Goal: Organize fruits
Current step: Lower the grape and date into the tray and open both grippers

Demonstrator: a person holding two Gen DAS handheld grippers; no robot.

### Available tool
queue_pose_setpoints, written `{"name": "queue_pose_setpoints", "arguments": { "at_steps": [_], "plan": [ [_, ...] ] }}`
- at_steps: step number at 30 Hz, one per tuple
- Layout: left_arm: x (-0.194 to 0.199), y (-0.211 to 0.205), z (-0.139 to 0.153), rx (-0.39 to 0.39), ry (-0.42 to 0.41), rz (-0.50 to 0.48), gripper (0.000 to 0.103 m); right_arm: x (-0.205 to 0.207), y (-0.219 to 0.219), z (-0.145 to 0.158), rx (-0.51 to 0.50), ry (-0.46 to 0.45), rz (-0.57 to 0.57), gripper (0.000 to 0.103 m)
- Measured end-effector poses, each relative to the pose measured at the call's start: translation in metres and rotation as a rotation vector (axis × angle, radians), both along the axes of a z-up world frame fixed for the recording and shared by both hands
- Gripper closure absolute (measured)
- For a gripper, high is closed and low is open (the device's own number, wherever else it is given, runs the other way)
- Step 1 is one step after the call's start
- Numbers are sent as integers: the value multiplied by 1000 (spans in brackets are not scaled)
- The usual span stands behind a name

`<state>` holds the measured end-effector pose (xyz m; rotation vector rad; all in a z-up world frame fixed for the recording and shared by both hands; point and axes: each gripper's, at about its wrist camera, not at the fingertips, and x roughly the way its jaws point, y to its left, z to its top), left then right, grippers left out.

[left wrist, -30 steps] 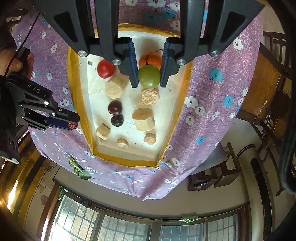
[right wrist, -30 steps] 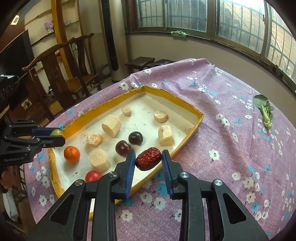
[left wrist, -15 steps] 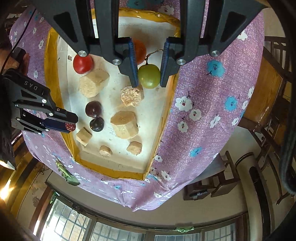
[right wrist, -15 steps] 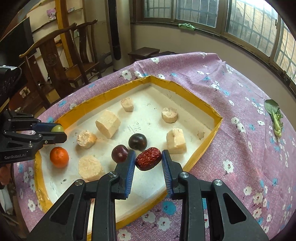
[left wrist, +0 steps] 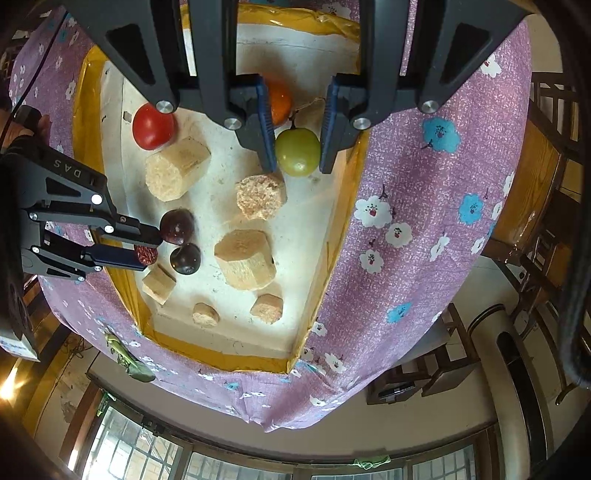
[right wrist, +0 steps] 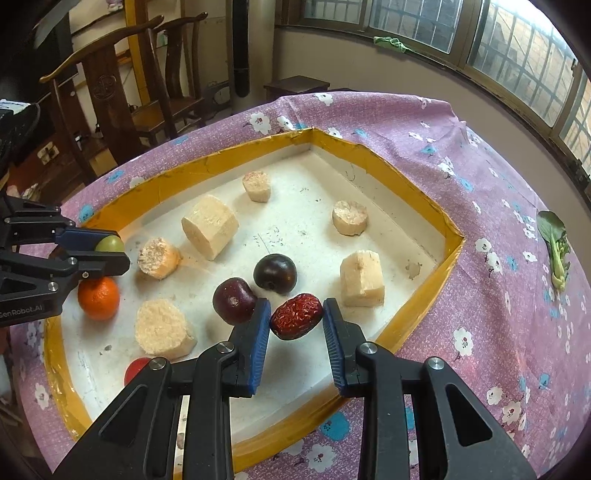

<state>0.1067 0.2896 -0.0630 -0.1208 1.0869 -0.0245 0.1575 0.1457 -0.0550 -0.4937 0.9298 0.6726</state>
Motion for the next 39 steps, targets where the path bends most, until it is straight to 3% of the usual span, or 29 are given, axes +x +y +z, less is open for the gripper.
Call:
{"name": "queue_pose_setpoints", "arguments": {
  "at_steps": [13, 24, 33, 39],
  "plan": [
    [8, 2, -3, -33, 27, 46, 75, 14, 12, -11, -95, 0, 43, 73],
    [7, -15, -2, -13, 29, 24, 45, 10, 13, -8, -102, -31, 14, 65],
    [-1, -14, 1, -40, 31, 39, 38, -7, 6, 1, -92, -46, -24, 64],
    [-14, -22, 14, -22, -25, 50, 30, -20, -3, 16, -54, -43, -78, 62]
  ]
}}
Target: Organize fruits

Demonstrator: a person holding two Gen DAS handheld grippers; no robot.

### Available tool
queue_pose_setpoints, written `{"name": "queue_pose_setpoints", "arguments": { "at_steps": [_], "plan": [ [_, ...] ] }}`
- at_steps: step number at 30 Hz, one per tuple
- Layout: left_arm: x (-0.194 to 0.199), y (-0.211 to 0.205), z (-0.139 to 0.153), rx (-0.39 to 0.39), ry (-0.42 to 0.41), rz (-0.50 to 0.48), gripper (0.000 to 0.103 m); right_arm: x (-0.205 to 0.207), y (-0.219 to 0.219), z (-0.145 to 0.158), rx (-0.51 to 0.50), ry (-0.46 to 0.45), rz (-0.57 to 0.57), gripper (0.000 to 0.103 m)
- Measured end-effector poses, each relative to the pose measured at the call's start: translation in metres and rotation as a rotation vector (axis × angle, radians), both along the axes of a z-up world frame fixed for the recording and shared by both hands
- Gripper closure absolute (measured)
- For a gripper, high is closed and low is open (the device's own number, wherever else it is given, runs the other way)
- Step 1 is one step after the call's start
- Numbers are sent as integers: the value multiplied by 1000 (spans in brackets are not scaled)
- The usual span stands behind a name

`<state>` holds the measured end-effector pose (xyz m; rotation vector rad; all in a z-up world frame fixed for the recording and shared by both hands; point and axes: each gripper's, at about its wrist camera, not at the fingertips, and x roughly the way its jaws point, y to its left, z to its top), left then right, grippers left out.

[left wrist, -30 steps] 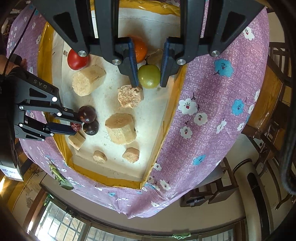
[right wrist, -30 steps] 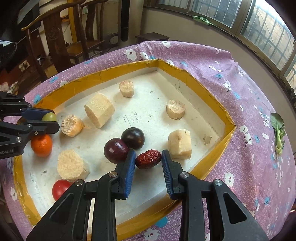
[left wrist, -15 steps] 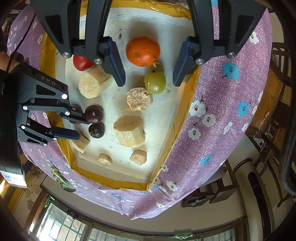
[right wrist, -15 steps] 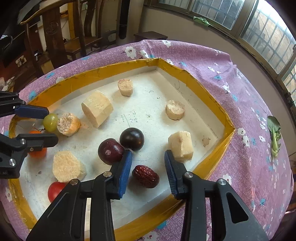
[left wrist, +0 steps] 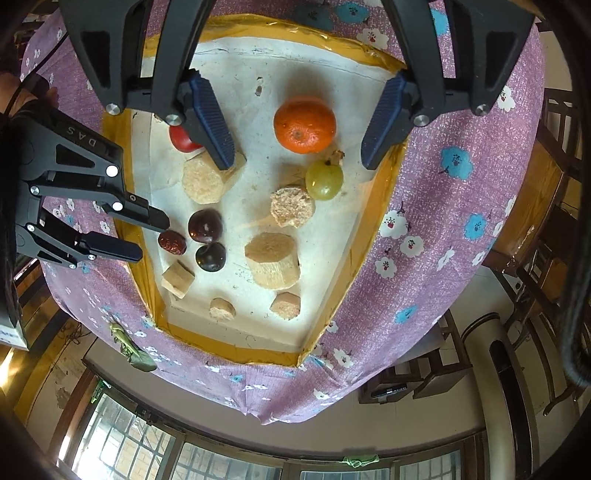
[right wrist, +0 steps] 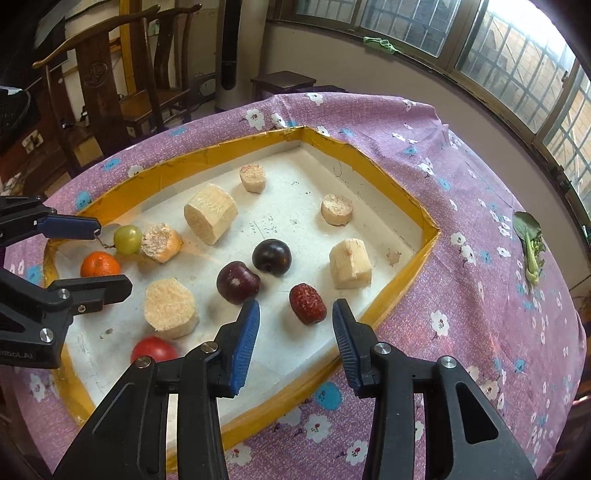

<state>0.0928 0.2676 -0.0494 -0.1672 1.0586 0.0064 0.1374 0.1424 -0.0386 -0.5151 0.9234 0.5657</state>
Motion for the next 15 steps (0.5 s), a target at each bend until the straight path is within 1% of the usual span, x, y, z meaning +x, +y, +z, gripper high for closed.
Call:
{"name": "queue_pose_setpoints", "arguments": {
  "at_steps": [4, 6, 7, 11, 12, 13, 14, 15],
  "plan": [
    [-9, -7, 10, 20, -34, 18, 28, -11, -9, 12, 40, 2, -33, 60],
    [-15, -11, 14, 18, -43, 27, 28, -16, -15, 16, 54, 4, -55, 48],
    [-18, -13, 16, 21, -47, 34, 28, -19, -20, 19, 67, 2, -64, 45],
    [-32, -24, 24, 43, -72, 75, 25, -34, -35, 31, 119, 4, -84, 43],
    [-37, -27, 26, 51, -78, 88, 21, -38, -40, 33, 127, 5, -95, 40],
    [-41, -30, 28, 65, -83, 104, 18, -43, -46, 35, 139, 9, -109, 31],
    [-47, -33, 30, 81, -91, 120, 16, -47, -52, 36, 152, 12, -127, 26],
    [-52, -36, 32, 95, -101, 131, 16, -52, -57, 37, 166, 18, -141, 26]
  ]
}}
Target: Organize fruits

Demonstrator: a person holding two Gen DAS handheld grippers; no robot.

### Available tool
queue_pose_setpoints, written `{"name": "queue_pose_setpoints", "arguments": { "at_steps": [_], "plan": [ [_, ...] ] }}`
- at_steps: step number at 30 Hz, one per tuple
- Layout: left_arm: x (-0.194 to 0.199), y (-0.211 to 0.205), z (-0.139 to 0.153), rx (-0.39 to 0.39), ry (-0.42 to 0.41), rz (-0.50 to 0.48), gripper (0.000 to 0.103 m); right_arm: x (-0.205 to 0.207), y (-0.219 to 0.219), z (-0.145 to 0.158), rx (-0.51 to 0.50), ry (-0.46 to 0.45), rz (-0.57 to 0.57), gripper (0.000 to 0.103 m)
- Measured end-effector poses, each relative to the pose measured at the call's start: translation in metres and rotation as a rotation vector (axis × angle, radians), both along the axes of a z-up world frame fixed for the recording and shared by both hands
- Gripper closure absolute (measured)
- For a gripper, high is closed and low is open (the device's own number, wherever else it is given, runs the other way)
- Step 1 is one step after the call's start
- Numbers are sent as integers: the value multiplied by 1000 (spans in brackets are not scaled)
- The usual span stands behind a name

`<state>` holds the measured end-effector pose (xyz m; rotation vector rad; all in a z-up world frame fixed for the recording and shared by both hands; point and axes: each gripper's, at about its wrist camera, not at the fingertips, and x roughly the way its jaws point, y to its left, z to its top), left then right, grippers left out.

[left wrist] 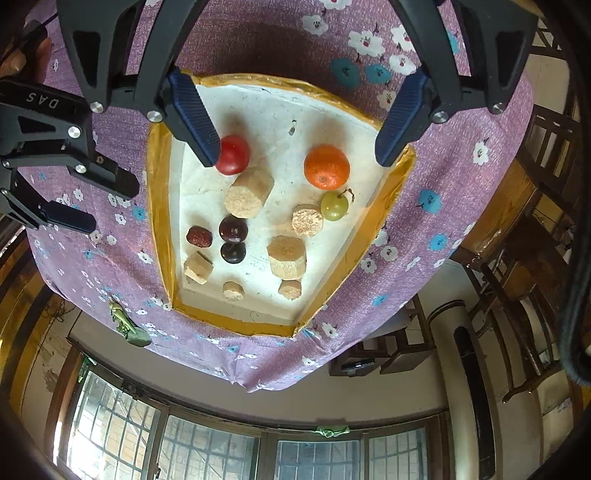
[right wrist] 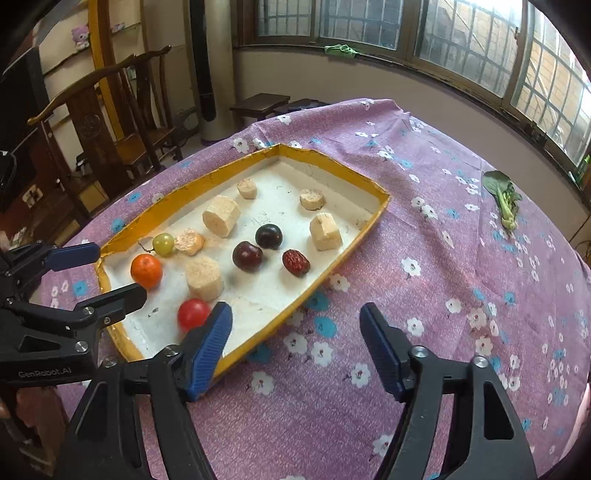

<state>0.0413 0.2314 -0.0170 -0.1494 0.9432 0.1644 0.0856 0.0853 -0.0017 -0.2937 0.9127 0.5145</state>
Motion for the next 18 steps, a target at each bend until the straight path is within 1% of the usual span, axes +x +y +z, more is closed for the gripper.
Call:
{"name": "queue_pose_setpoints", "arguments": {
  "at_steps": [2, 5, 12, 15, 18],
  "plan": [
    [-10, -8, 2, 18, -10, 20, 14, -10, -11, 0, 22, 17, -23, 26],
    [-21, -17, 1, 6, -1, 47, 13, -26, -25, -4, 40, 36, -50, 25],
    [-33, -37, -13, -15, 54, 69, 12, -56, -41, -16, 32, 44, -79, 25],
    [-34, -45, -21, -9, 99, 72, 12, -66, -45, -22, 17, 40, -77, 25],
    [-42, -49, -24, -27, 85, 76, 12, -71, -49, -25, 8, 45, -77, 24]
  ]
}}
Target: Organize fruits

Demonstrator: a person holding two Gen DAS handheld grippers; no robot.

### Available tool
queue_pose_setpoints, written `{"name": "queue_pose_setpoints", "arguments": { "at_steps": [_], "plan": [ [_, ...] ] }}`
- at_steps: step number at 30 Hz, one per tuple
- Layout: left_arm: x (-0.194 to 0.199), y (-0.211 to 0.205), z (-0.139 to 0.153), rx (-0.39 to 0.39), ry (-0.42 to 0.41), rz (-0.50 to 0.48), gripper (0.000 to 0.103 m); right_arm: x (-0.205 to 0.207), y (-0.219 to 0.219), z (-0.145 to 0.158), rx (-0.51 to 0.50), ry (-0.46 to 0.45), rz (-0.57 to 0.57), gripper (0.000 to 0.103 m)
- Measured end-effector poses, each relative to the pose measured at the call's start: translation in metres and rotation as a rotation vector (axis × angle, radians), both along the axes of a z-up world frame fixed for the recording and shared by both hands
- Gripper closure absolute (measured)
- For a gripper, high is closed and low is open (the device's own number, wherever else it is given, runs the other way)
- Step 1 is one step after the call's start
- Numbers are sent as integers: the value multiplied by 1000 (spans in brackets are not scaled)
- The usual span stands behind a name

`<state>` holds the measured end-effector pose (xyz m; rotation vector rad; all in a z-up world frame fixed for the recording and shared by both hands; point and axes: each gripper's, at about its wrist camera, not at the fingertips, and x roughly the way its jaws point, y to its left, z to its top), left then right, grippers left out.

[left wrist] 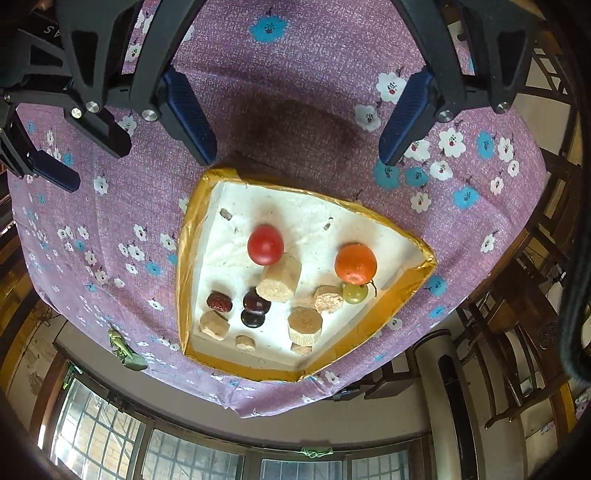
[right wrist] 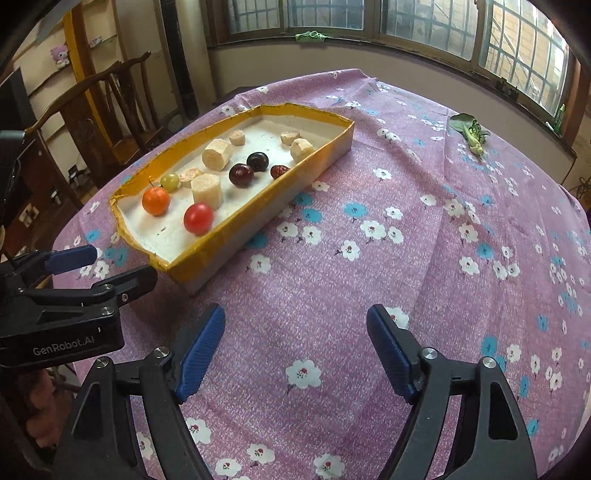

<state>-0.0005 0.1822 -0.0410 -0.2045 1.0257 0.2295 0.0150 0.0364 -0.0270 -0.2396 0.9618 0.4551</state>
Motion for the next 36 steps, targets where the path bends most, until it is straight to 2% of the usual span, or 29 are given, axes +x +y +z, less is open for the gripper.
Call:
{"name": "queue_pose_setpoints", "arguments": {
  "at_steps": [3, 6, 9, 12, 16, 19, 28, 32, 36],
  "plan": [
    [-7, -2, 0, -16, -16, 6, 12, -2, -4, 1, -3, -8, -8, 24],
    [-12, -10, 1, 37, -24, 2, 12, -6, -7, 1, -6, -18, -12, 24],
    [-17, -16, 3, 55, -37, -10, 12, -10, -8, -1, -7, -21, -13, 24],
    [-23, -21, 7, 117, -49, -8, 12, -11, -10, -2, -2, -19, -13, 24],
    [-32, -17, 16, 94, -93, 20, 12, -9, -10, -2, 3, -19, -19, 24],
    [-37, -17, 22, 132, -115, 58, 12, -9, -9, -2, 3, -20, -14, 24],
    [-40, -23, 23, 237, -90, 126, 12, -11, -3, -3, -8, -28, 12, 23],
    [-41, -21, 21, 199, -78, 128, 12, -11, -2, -4, -14, -24, 17, 23],
    [-45, -14, 21, 162, -93, 173, 12, -10, -2, -5, -15, -22, 17, 23]
  ]
}}
